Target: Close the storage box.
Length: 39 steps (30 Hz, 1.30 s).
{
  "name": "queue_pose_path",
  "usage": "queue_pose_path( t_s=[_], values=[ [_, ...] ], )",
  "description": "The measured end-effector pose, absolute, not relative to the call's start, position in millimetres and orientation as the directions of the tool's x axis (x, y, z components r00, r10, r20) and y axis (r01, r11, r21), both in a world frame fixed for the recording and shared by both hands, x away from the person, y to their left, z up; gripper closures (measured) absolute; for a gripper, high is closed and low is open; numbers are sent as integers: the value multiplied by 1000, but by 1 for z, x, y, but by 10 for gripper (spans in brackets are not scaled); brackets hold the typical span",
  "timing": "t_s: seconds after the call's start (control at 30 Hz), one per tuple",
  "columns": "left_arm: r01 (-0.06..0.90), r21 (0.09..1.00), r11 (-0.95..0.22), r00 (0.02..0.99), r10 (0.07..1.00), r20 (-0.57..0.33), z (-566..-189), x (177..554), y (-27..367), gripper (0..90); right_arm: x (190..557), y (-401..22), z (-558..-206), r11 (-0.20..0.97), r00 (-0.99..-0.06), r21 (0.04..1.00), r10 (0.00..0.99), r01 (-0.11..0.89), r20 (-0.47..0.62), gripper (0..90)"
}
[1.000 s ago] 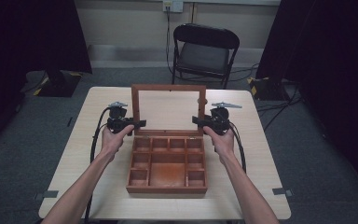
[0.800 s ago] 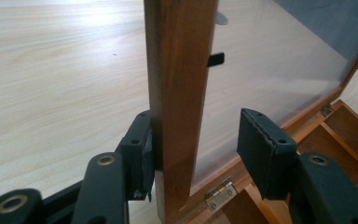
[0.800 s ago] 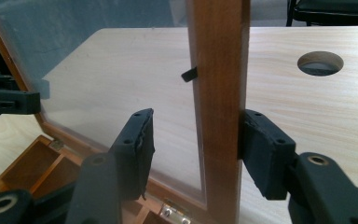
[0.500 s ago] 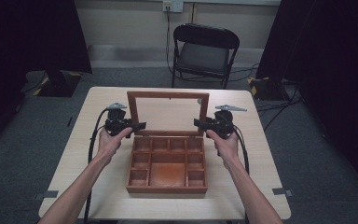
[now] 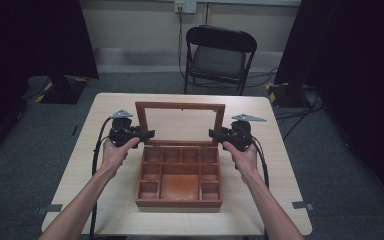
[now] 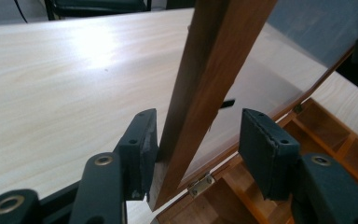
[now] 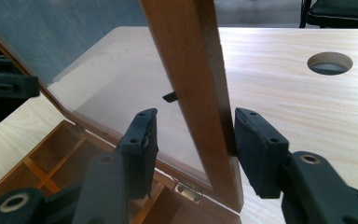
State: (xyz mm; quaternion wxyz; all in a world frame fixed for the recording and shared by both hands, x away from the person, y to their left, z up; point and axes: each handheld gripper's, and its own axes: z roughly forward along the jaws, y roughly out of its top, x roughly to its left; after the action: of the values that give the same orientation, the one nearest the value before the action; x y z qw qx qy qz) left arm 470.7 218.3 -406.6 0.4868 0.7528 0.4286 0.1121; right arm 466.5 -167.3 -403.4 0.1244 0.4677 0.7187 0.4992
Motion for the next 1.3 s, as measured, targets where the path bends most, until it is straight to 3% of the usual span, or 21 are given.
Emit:
queue_pose_path(
  t_s=[0.33,0.7,1.13,1.3],
  values=[
    [503,845,-185,626,752,-208,-404,460,222,474,462,-169,-403,59,-534,835,792,547,294,502],
    [509,841,-182,627,749,-217,-402,453,232,585,456,-172,-402,59,-535,831,789,554,301,496],
    [505,838,-208,635,747,-197,-402,445,231,585,448,-170,-401,80,-542,835,794,544,276,472],
    [507,829,-235,640,747,-180,-405,444,227,521,445,-171,-401,96,-539,820,795,564,278,463]
  ],
)
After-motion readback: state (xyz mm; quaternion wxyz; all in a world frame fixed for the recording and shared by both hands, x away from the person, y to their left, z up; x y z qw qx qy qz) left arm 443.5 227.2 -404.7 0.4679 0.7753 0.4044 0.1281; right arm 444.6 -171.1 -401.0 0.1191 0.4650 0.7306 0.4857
